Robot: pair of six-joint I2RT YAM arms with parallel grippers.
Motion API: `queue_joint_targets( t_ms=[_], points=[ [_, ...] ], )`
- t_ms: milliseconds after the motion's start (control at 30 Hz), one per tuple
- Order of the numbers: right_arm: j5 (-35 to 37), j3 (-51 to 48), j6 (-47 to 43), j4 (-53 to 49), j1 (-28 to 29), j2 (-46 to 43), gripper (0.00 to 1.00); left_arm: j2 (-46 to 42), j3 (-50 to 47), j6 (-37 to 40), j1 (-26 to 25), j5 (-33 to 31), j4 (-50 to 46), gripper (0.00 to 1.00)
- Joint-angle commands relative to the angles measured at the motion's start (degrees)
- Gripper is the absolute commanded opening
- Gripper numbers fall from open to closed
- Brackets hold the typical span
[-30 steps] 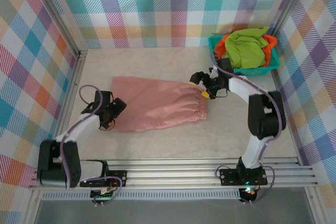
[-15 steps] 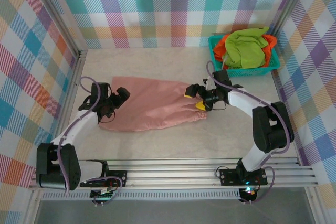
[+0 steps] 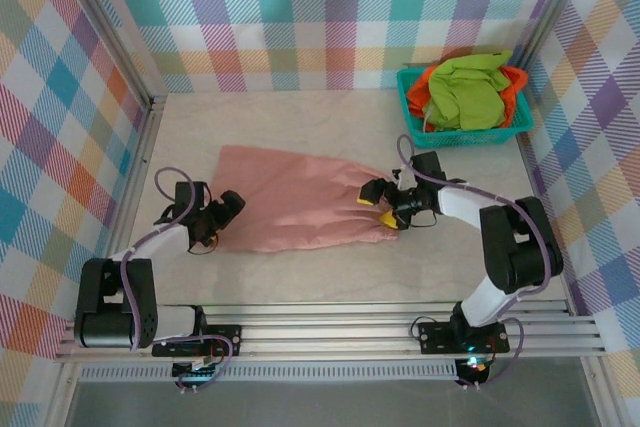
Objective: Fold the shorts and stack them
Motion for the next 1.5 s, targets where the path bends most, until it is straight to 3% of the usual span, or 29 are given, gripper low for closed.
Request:
queue_joint_targets(
  t_ms=[0,167,300,467,733,1100,1333,1467],
  points=[
    [3.8,-1.3,-5.3,-3.1,-0.5,-6.8,0.99,-5.1,-1.8,1.4,1.1,2.2,-1.4,1.0],
    [15.5,1.6,-13.6,-9.6,-1.3,-15.3,0.99,-13.2,3.0,2.5,1.1,9.1,-2.0,1.0],
    [10.2,4.0,-14.8,-11.2,-6.0,-12.1,0.99,-11.1,6.6,2.3,0.7,15.7,0.6,1.0],
    [6.8,6.0,-14.0,-10.4,-9.3,-3.6,1.0,-5.2,6.2,2.4,0.2,14.6,1.4,1.0],
    [0.3,6.7,-11.1,-7.1,-9.4,5.0,1.0,2.6,-0.1,1.7,0.2,12.4,7.2,1.0],
    [-5.4,3.9,-6.0,-1.8,-7.8,6.5,0.94,4.3,-2.5,2.6,0.2,11.1,8.0,1.0],
    [-5.4,3.8,-3.9,0.7,-5.1,7.4,0.91,4.2,-2.8,2.6,0.2,10.8,8.0,1.0],
    [-5.7,4.0,-2.9,2.3,-4.3,8.6,0.85,3.9,-3.1,2.6,0.2,10.6,7.9,1.0]
  ],
)
